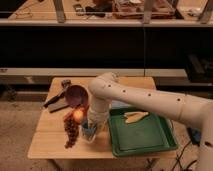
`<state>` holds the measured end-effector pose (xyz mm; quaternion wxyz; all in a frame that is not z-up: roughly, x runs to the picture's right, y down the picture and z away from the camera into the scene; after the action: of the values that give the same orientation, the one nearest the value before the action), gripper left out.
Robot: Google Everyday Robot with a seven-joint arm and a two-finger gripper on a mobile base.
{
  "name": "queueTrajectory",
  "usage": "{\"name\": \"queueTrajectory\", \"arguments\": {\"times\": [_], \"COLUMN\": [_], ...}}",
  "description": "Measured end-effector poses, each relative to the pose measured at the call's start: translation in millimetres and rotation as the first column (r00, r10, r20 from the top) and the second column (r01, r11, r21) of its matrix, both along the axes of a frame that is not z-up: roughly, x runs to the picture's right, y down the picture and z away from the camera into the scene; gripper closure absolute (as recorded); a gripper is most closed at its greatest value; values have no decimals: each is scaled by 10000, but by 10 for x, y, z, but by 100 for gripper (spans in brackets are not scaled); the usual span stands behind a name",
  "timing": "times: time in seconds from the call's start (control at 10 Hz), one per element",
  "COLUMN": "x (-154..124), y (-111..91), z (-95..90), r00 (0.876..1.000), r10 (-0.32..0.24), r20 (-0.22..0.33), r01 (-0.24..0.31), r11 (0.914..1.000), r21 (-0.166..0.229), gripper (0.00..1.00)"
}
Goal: Stack cups into tray
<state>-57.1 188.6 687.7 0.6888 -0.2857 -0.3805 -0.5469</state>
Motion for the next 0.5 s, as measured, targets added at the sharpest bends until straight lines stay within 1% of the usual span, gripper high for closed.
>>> {"name": "queueTrajectory", "arguments": {"times": [0.2,0.3,0.5], "x": [-149,-204,-189], "y": [-23,4,69], "z": [13,41,99], "r00": [9997,9996,9998], "r10": [-15,-52,-100], "r20": [243,276,166], "r01": [10,45,96], "r11": [9998,9996,9996], "r21": [216,266,270], "gripper": [100,100,100]}}
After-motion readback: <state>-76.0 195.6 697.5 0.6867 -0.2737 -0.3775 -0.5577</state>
